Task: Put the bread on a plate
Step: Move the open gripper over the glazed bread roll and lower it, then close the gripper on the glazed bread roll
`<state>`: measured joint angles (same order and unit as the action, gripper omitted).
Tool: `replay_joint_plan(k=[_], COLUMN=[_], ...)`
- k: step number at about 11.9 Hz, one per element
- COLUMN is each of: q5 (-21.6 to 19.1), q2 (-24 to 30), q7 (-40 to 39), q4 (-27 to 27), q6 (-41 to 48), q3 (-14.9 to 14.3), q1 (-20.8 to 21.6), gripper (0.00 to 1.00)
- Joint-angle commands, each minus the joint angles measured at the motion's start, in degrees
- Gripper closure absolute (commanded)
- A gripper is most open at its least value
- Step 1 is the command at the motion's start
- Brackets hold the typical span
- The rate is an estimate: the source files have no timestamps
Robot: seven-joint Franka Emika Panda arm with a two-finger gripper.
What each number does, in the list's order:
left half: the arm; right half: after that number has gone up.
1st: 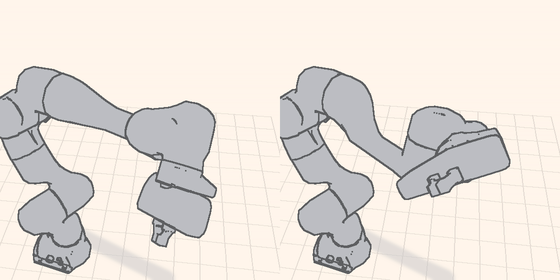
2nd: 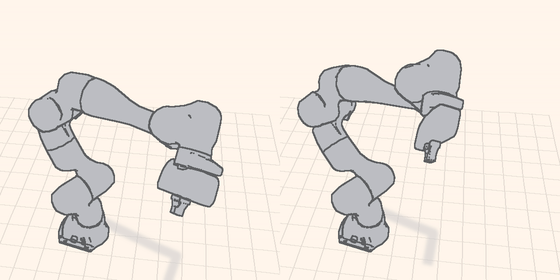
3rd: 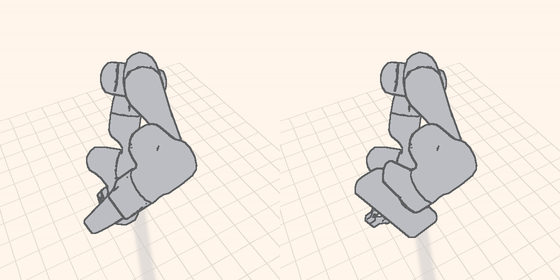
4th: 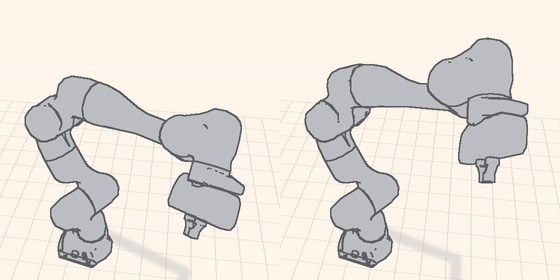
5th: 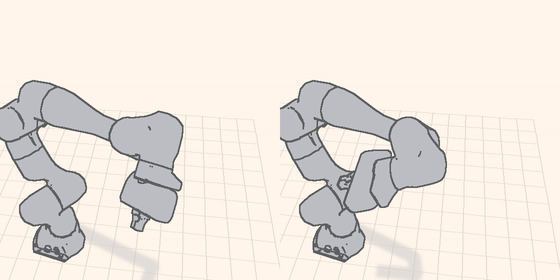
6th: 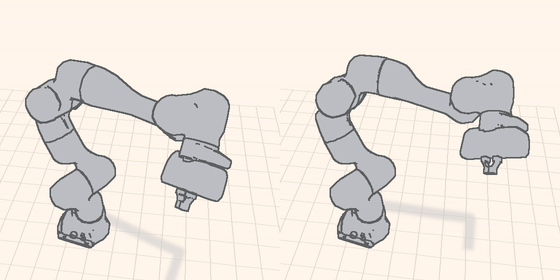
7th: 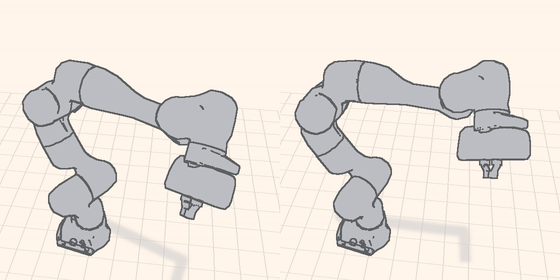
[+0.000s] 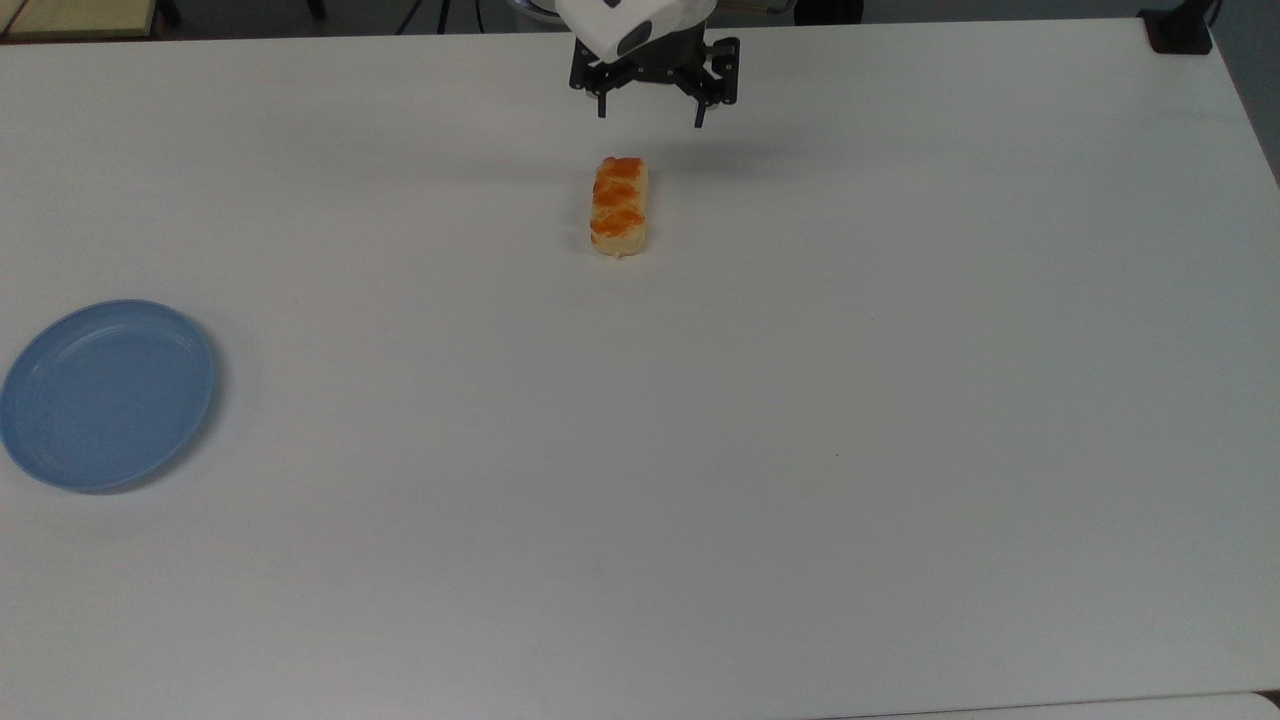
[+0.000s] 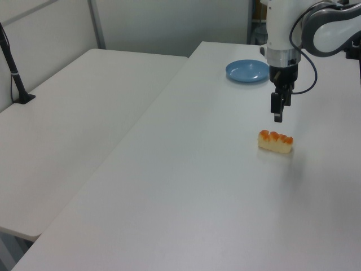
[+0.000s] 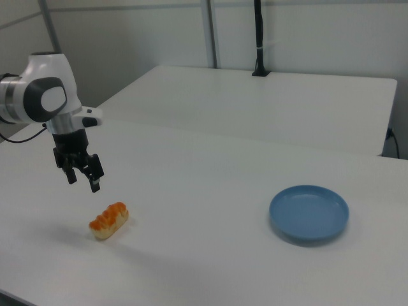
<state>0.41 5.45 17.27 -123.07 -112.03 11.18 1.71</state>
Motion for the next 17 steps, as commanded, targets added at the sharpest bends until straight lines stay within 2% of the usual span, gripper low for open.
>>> replay_joint_plan(k=[1, 5, 9, 13, 14, 16, 17], q5=[4.2, 8.8, 10.7, 13.1, 13.3, 13.3, 13.3], q2=[-3.6, -5.9, -8.3, -11.5, -12.1, -12.0, -11.9], q7=[1.3, 1.8, 2.2, 6.6, 7.1, 7.2, 7.6], q4=[-1.2, -4.9, -5.0, -4.9, -4.8, -4.5, -4.3], q6=[-2.4, -7.9, -9.7, -12.4, -12.5, -12.4, -12.3], q3=[-0.1, -0.1, -0.1, -0.1, -0.1, -0.1, -0.1], q1=[-0.3, -0.5, -0.9, -0.7, -0.6, -0.6, -0.6], gripper=[0.04, 0.04, 0.04, 0.04, 0.11, 0.4, 0.5])
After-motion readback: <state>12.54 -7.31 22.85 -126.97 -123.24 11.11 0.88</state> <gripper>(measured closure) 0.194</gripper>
